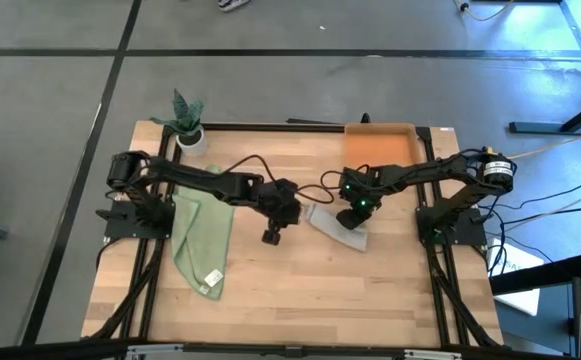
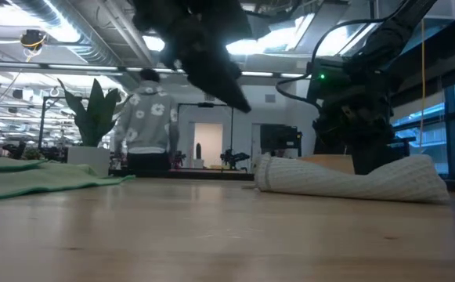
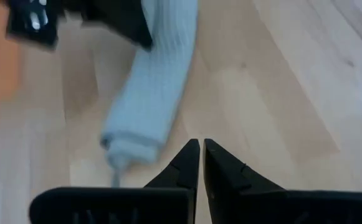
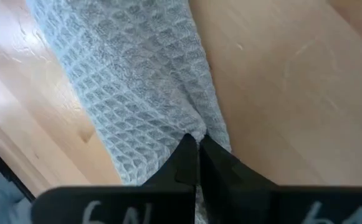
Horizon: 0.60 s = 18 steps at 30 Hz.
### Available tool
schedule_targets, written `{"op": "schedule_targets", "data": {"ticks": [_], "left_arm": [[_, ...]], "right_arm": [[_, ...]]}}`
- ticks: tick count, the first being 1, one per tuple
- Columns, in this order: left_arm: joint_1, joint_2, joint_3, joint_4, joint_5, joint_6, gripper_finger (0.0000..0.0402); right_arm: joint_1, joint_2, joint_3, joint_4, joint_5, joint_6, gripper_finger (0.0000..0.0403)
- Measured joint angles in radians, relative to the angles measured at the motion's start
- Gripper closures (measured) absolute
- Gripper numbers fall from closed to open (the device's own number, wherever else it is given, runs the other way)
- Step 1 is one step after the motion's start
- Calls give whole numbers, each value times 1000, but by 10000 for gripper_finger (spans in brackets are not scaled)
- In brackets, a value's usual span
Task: Roll microfiber towels into tight, uniform cylinder then place into a basket
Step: Roll the gray microfiber towel
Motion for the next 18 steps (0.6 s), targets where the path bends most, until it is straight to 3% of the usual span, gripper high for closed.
{"op": "schedule_targets", "data": {"ticks": [8, 18], "left_arm": [[32, 137, -8, 227, -4, 69, 388], [43, 275, -12, 353, -6, 62, 388]], "right_arm": [[0, 0, 1, 6, 8, 0, 394], [0, 0, 1, -6, 2, 0, 393]]}}
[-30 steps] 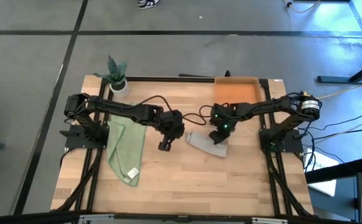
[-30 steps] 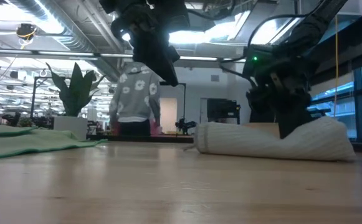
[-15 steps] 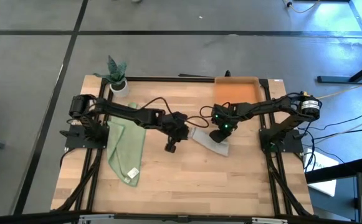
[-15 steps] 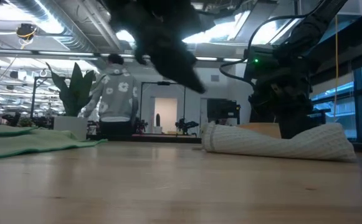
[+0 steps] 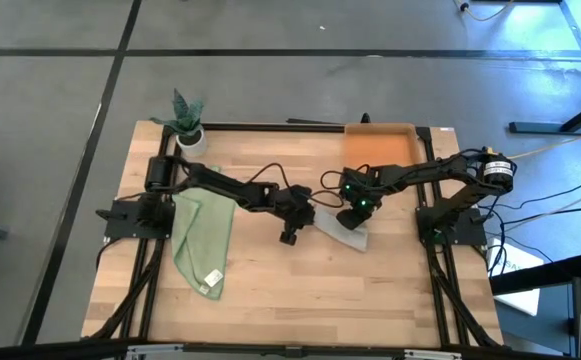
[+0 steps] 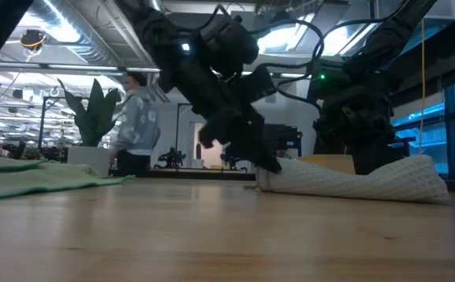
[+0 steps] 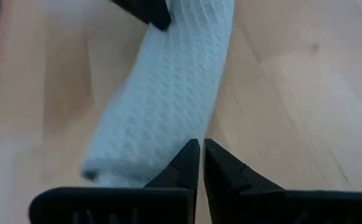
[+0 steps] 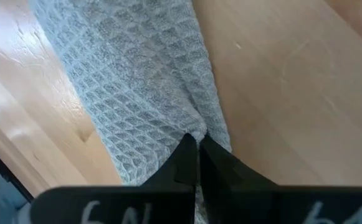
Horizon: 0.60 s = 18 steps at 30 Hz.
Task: Roll microfiber towels into tight, uniform cylinder then place into a basket
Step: Roll the gray microfiber towel
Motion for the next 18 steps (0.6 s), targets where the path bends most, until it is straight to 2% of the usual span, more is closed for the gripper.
{"op": "schedule_targets", "data": {"ticks": [2, 8, 18], "left_arm": [[0, 8, 2, 65, -1, 7, 388], [6, 9, 2, 74, -36, 101, 388], [21, 90, 5, 96, -49, 76, 388]], "right_arm": [[0, 0, 0, 1, 0, 0, 393], [0, 0, 0, 1, -1, 1, 393], [0, 0, 0, 10, -3, 1, 393]]}}
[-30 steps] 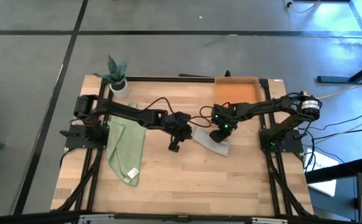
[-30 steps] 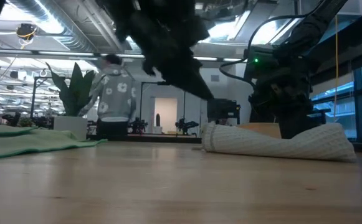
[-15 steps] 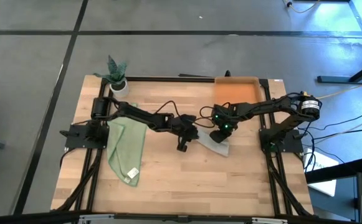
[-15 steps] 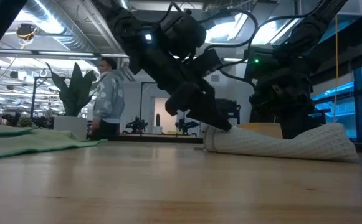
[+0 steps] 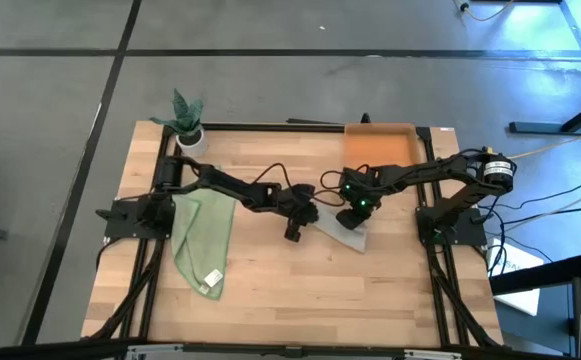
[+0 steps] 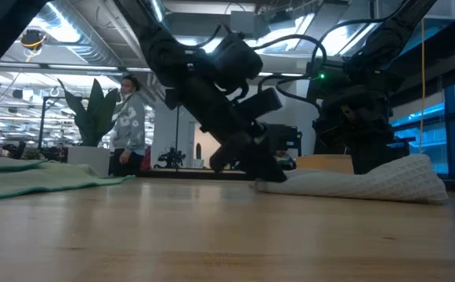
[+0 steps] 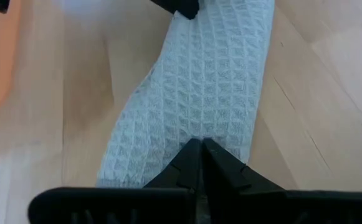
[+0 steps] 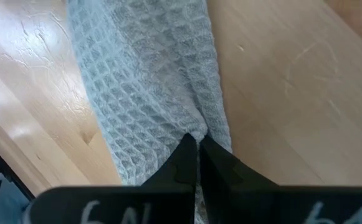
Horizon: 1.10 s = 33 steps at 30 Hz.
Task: Roll microfiber towels into tight, uniform cylinder then place into a basket
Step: Roll the gray microfiber towel, then put the gray microfiber towel into the orange bin
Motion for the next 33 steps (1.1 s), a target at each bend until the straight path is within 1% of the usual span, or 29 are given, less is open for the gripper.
{"op": "schedule_targets", "data": {"ticks": [3, 5, 8, 11, 17, 20, 24, 27, 30, 33], "left_arm": [[-2, 11, 2, 6, 0, -1, 388], [-2, 11, 2, 4, 1, -3, 388], [-2, 12, 1, -2, 2, -4, 388], [-2, 12, 1, -4, 2, -6, 388], [-2, 13, 0, -7, 3, -7, 388], [-2, 14, 0, -7, 3, -8, 388], [-2, 14, -1, -7, 3, -10, 388], [-2, 14, -1, -7, 3, -21, 388], [-2, 14, -1, -7, 3, -52, 388], [-1, 14, -2, -6, 3, -59, 388]], "right_arm": [[0, 0, 0, 0, -18, -3, 393], [0, 0, 0, 0, -50, -4, 392], [0, 0, 0, 10, -82, -3, 383], [0, 0, 0, 9, -87, -1, 360], [0, 0, 0, 10, -106, -1, 296], [-20, 0, 3, 1, -125, 26, 273], [-38, -32, 21, -5, -97, 44, 263], [-37, -90, 47, -16, -89, 45, 262], [-2, -157, 67, -15, -69, 43, 262], [72, -207, 68, -12, 0, 14, 262]]}}
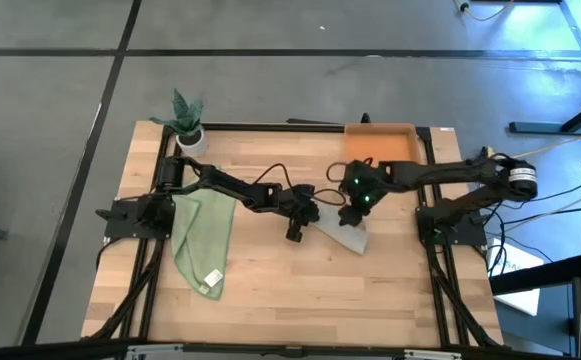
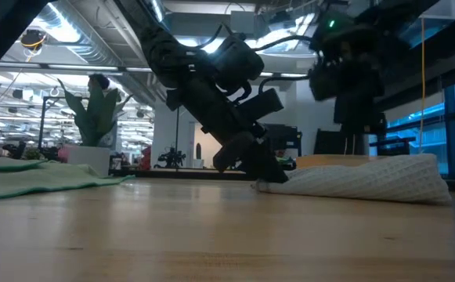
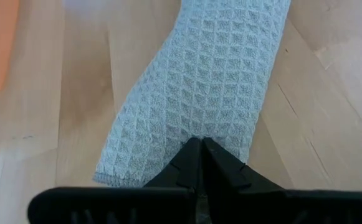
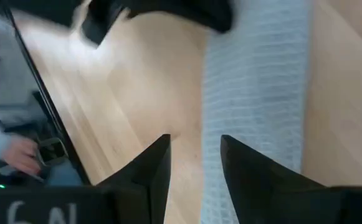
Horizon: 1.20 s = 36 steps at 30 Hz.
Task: Roll microfiber towels into tight, uniform cylinder then place into a basket
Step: Put the gray microfiber towel into the orange bin
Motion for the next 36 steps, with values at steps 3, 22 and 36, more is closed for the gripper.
{"op": "schedule_targets", "data": {"ticks": [3, 22, 36], "left_arm": [[1, 0, 0, 0, -1, 0, 388], [2, 1, -2, 10, 1, 0, 388], [2, 1, -2, 14, 1, 0, 388]], "right_arm": [[80, -17, 0, -8, 67, -61, 262], [234, -20, 0, -122, 196, 17, 273], [224, -20, 0, -110, 181, 9, 187]]}}
